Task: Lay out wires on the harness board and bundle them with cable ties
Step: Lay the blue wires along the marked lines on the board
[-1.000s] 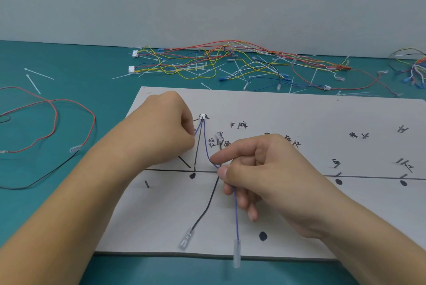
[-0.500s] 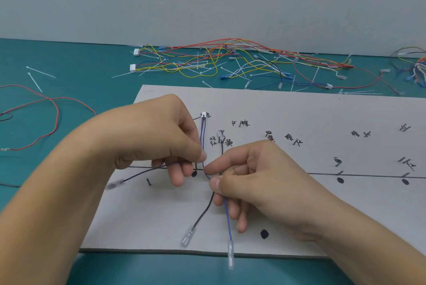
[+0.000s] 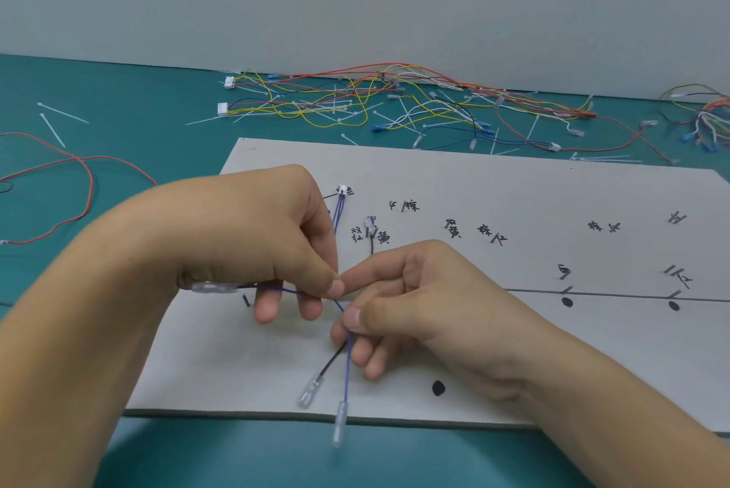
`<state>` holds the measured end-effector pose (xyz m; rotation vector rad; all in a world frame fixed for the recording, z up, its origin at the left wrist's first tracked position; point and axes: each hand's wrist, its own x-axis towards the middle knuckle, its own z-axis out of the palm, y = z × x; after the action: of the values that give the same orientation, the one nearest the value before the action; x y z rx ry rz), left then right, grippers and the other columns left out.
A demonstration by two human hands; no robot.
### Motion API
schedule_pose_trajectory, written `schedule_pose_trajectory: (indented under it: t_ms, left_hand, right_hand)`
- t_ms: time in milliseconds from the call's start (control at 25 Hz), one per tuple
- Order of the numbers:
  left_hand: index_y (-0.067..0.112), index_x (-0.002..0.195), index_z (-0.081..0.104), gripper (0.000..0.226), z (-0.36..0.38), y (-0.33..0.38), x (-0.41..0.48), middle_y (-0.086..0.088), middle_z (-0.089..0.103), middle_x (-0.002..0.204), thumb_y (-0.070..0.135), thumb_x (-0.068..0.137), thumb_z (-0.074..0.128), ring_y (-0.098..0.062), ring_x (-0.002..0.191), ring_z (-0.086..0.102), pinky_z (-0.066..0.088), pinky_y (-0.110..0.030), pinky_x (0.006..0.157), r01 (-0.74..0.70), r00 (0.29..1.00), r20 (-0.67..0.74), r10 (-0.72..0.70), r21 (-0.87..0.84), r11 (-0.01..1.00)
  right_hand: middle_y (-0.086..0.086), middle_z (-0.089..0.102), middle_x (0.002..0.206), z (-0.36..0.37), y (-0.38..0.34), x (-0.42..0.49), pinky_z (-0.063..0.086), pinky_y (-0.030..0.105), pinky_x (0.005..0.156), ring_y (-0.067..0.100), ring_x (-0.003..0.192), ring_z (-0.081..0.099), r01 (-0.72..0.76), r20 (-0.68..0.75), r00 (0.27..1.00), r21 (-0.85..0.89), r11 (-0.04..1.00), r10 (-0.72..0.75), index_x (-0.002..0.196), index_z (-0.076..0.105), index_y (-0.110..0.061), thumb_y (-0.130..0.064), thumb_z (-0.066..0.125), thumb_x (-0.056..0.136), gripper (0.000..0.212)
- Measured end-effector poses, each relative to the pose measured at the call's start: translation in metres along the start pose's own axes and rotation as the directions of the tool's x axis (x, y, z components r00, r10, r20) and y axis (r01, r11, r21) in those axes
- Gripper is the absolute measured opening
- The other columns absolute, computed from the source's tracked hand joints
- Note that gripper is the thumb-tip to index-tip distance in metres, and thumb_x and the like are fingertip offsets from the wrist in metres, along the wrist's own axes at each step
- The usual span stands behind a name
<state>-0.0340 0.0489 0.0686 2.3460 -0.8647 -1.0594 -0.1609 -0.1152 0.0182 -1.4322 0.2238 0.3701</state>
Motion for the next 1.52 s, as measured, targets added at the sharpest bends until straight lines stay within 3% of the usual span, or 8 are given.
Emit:
schedule_pose_trajectory:
  t_ms: [160, 320, 560, 760, 920, 1160, 1400, 1520]
  left_hand:
    - [0.034, 0.091, 0.077, 0.034, -0.001, 0.006, -0.014, 0.008, 0.080, 0.082, 0.051, 0.062, 0.080, -0.013, 0.037, 0.061, 0.044, -0.012, 0.044, 0.019, 1.000, 0.011, -0.019, 0.000, 1.000]
    - [0.049, 0.098, 0.069, 0.047, 0.012, 0.007, -0.028, 0.011, 0.080, 0.083, 0.060, 0.052, 0.077, -0.015, 0.033, 0.058, 0.051, -0.035, 0.052, 0.058, 0.997, -0.050, -0.060, -0.053, 0.997]
    - [0.055, 0.098, 0.062, 0.044, 0.038, 0.000, -0.041, 0.010, 0.079, 0.081, 0.047, 0.062, 0.084, -0.018, 0.033, 0.057, 0.054, -0.046, 0.048, 0.087, 0.969, -0.214, -0.124, -0.172, 0.981]
    - [0.048, 0.087, 0.069, 0.024, 0.049, -0.009, -0.039, 0.009, 0.077, 0.073, 0.027, 0.083, 0.079, -0.012, 0.030, 0.051, 0.044, -0.019, 0.041, 0.072, 0.948, -0.295, -0.117, -0.161, 0.984]
    - [0.045, 0.084, 0.073, 0.019, 0.052, -0.014, -0.040, 0.009, 0.077, 0.069, 0.026, 0.088, 0.073, -0.010, 0.031, 0.048, 0.045, -0.019, 0.042, 0.093, 0.956, -0.264, -0.124, -0.127, 0.987]
    - [0.043, 0.081, 0.074, 0.015, 0.047, -0.016, -0.039, 0.007, 0.075, 0.064, 0.031, 0.089, 0.070, -0.010, 0.033, 0.046, 0.049, -0.027, 0.044, 0.087, 0.967, -0.231, -0.106, -0.090, 0.992]
    - [0.048, 0.081, 0.075, 0.006, 0.031, -0.031, -0.044, 0.011, 0.070, 0.058, 0.049, 0.082, 0.069, -0.003, 0.040, 0.052, 0.051, -0.022, 0.048, 0.055, 0.963, -0.265, -0.051, 0.010, 0.998]
    - [0.048, 0.081, 0.077, 0.031, 0.012, -0.039, -0.047, 0.011, 0.066, 0.052, 0.069, 0.063, 0.064, 0.000, 0.043, 0.056, 0.048, -0.014, 0.047, 0.018, 0.963, -0.268, -0.005, 0.046, 0.999]
  right_hand:
    - [0.024, 0.073, 0.089, 0.000, 0.003, 0.000, 0.057, 0.028, 0.058, 0.026, 0.063, 0.065, 0.004, 0.042, 0.999, 0.139, 0.990, -0.010, 0.118, 0.060, 0.015, 0.016, 0.063, 0.088, 0.030]
    - [0.026, 0.071, 0.092, 0.001, 0.000, -0.001, 0.057, 0.027, 0.057, 0.024, 0.063, 0.067, -0.026, 0.064, 0.998, 0.215, 0.976, 0.012, 0.120, 0.058, 0.016, 0.016, 0.060, 0.088, 0.032]
    - [0.028, 0.074, 0.096, 0.002, -0.002, -0.004, 0.060, 0.027, 0.060, 0.027, 0.072, 0.075, -0.080, 0.092, 0.994, 0.266, 0.961, 0.058, 0.122, 0.054, 0.013, 0.016, 0.049, 0.091, 0.032]
    - [0.012, 0.076, 0.079, 0.001, -0.001, -0.003, 0.061, 0.035, 0.054, 0.024, 0.061, 0.073, 0.049, -0.253, 0.961, -0.243, 0.969, -0.112, 0.098, 0.069, -0.009, 0.001, 0.051, 0.092, 0.021]
    - [-0.007, 0.066, 0.088, -0.001, 0.011, 0.002, 0.049, 0.017, 0.074, 0.007, 0.078, 0.060, 0.243, -0.167, 0.793, -0.796, 0.555, -0.586, 0.098, 0.077, -0.024, -0.007, 0.059, 0.092, 0.025]
    - [-0.016, 0.066, 0.115, 0.007, 0.019, 0.008, 0.045, 0.038, 0.094, 0.017, 0.106, 0.049, 0.251, -0.011, 0.806, -0.899, 0.359, -0.592, 0.109, 0.078, -0.031, -0.024, 0.063, 0.095, 0.022]
    - [-0.020, 0.067, 0.121, 0.009, 0.017, 0.011, 0.031, 0.035, 0.090, 0.011, 0.113, 0.050, 0.190, 0.020, 0.848, -0.944, 0.268, -0.530, 0.106, 0.077, -0.034, -0.028, 0.062, 0.094, 0.020]
    - [-0.020, 0.064, 0.128, 0.008, 0.017, 0.011, 0.028, 0.037, 0.092, 0.013, 0.117, 0.049, 0.194, 0.046, 0.849, -0.954, 0.230, -0.526, 0.103, 0.075, -0.033, -0.029, 0.059, 0.093, 0.019]
